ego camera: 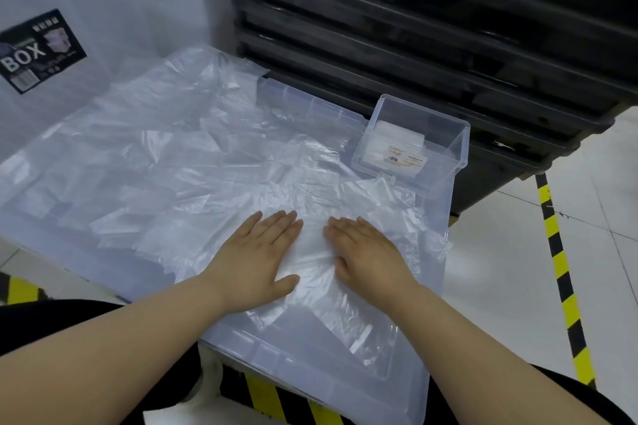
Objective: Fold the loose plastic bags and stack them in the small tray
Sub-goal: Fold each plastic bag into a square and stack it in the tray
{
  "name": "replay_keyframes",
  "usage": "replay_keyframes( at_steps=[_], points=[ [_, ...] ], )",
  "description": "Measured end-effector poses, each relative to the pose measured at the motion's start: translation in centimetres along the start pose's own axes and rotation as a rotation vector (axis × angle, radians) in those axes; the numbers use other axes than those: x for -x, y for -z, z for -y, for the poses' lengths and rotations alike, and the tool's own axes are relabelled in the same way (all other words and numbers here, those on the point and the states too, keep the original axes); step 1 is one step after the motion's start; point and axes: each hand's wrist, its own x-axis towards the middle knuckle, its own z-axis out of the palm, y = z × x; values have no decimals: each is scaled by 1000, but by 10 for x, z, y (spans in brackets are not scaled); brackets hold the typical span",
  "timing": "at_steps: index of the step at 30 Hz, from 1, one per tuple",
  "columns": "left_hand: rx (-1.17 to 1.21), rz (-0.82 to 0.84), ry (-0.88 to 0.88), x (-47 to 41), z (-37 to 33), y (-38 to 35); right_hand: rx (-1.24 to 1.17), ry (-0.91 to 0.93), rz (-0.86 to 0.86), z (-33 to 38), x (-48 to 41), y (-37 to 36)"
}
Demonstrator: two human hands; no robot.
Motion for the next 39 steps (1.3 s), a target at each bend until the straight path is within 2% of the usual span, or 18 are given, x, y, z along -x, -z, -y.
replay_keyframes(
  at_steps=[5, 7, 8, 10, 14, 18, 23, 27, 30, 32, 35, 37, 39],
  points=[
    [18, 29, -55, -1, 1, 3, 20, -9, -47, -4, 0, 3],
    [24, -75, -88, -2, 0, 8, -17, -38, -94, -4, 1, 7],
    [48, -108, -82, -2, -2, 12, -57, -56, -57, -4, 1, 11],
    [76, -10, -64, -2, 1, 16, -87, -87, 45, -7, 2, 22],
    [293, 254, -21, 5, 5, 29, -103, -87, 130, -15, 4, 27],
    [388, 353, 35, 4, 11, 36, -193, -114, 175, -18, 6, 34],
    [522, 319, 121, -1, 22, 40, -281, -198, 163, -20, 4, 43],
    [630, 167, 211, -7, 33, 40, -391, -303, 120, -27, 1, 44],
    [549, -38, 333, -9, 36, 36, -441, -383, 55, -29, -4, 41],
    [350, -223, 348, -9, 34, 32, -456, -423, 37, -29, -7, 39],
    [92, -405, 69, -10, 24, 16, -473, -450, 34, -26, -10, 37],
    [-23, -355, -55, -10, 13, 1, -467, -458, 47, -23, -11, 37],
    [-16, -133, -54, -9, -1, -4, -440, -462, 66, -23, -12, 37]
  ],
)
